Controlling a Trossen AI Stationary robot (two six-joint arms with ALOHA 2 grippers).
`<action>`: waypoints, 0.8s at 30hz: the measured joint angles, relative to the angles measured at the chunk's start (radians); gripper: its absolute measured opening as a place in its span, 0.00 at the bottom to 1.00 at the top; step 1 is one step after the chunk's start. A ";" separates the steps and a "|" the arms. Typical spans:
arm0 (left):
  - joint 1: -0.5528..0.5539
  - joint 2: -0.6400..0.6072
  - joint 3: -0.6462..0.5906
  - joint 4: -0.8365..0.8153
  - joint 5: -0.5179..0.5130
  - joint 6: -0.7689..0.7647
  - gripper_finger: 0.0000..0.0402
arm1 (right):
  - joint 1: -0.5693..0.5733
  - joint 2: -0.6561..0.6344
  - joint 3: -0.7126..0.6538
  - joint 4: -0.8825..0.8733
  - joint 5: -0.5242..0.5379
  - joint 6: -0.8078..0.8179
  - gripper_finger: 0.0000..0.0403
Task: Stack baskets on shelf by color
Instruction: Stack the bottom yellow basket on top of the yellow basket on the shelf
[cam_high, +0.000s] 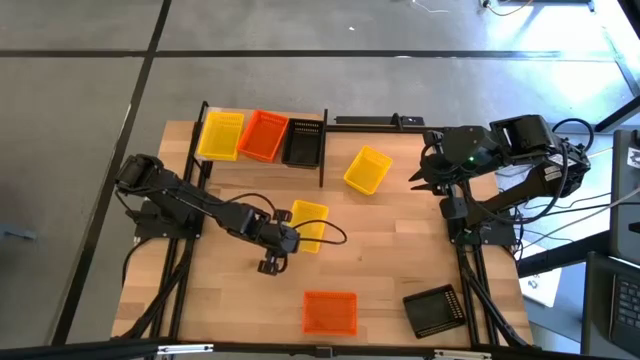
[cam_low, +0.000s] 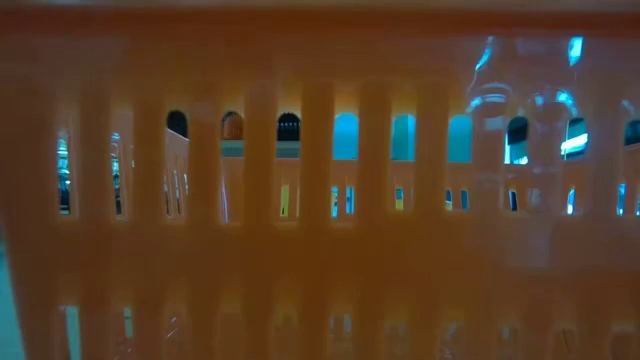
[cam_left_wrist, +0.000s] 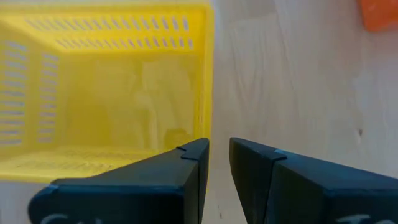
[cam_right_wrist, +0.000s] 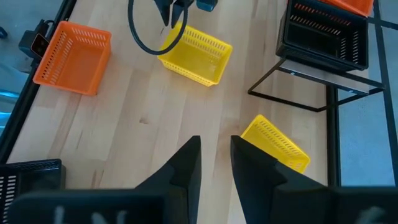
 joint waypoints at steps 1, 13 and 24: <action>0.000 0.000 -0.006 -0.002 0.000 0.000 0.14 | 0.000 0.000 0.000 0.000 0.000 0.000 0.21; 0.000 0.000 -0.042 0.016 -0.038 -0.003 0.14 | 0.000 0.000 0.000 0.000 0.000 -0.002 0.21; 0.000 0.000 -0.029 0.042 -0.069 0.024 0.14 | 0.000 0.000 0.000 0.000 -0.001 0.000 0.21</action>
